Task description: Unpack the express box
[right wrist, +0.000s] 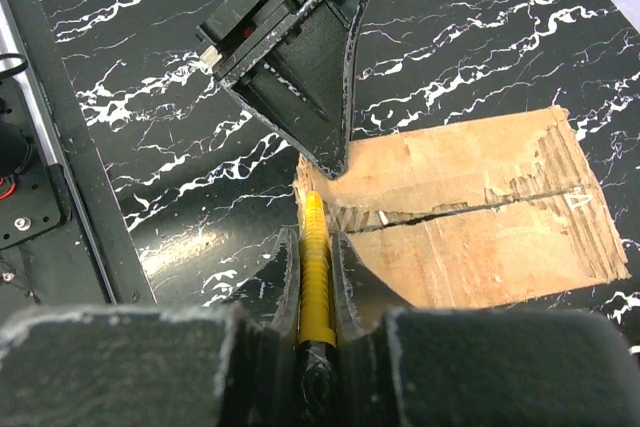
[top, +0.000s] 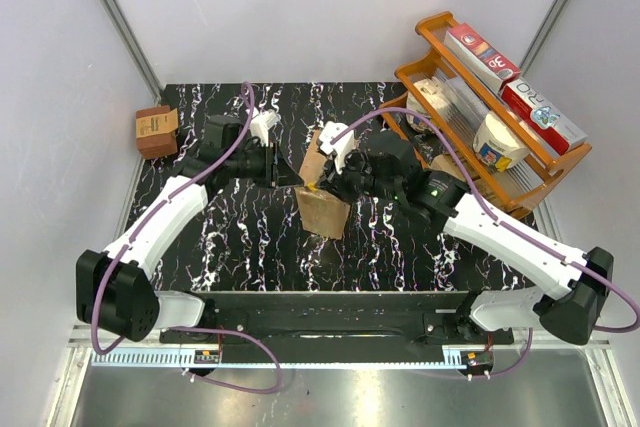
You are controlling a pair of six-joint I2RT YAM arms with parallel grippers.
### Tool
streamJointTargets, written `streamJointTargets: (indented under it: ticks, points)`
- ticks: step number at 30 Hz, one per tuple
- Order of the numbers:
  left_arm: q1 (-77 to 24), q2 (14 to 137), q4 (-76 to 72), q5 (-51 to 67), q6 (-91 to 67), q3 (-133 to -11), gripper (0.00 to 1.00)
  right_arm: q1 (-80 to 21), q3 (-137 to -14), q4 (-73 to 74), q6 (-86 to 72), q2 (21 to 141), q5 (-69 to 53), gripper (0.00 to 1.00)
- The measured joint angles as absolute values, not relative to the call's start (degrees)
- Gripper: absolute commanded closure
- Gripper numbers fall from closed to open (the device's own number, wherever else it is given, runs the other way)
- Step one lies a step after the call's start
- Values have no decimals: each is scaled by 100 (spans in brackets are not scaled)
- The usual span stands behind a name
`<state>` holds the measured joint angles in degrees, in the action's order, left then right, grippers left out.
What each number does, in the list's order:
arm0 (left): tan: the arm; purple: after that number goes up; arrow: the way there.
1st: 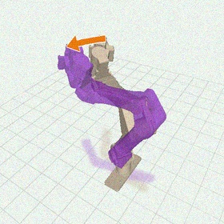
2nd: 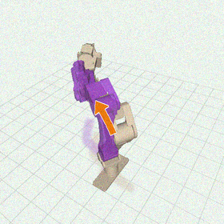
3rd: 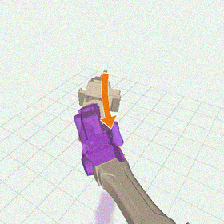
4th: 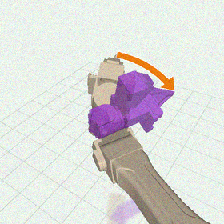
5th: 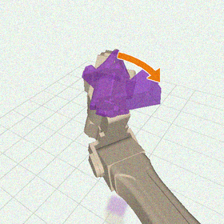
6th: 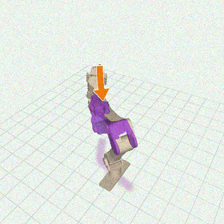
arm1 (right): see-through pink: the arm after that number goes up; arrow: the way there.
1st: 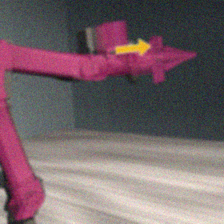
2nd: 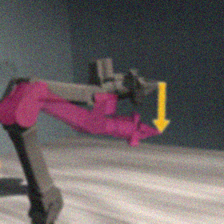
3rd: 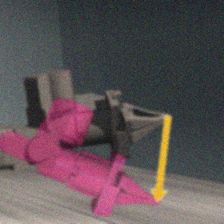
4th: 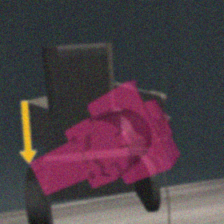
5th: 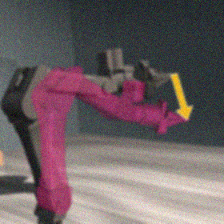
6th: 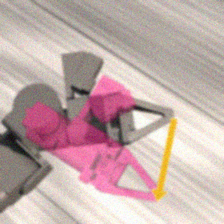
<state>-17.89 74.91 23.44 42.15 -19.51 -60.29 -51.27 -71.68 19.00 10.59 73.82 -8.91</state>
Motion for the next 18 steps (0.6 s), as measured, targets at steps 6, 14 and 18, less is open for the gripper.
streamJointTargets:
  ticks: [6, 14, 18]
  points:
    - [-1841, 7338, 2359, 4071, -1992, -5944, 100, -5129, -7177, 2211, 1037, 7279, -816, 100]
    - [-1870, 7308, 2388, 4005, -2003, -5942, 100, -5135, -7314, 2536, 1020, 7223, -725, 100]
    - [-1870, 7284, 2403, 3977, -2012, -5940, 100, -5135, -7373, 2744, 1020, 7181, -661, 100]
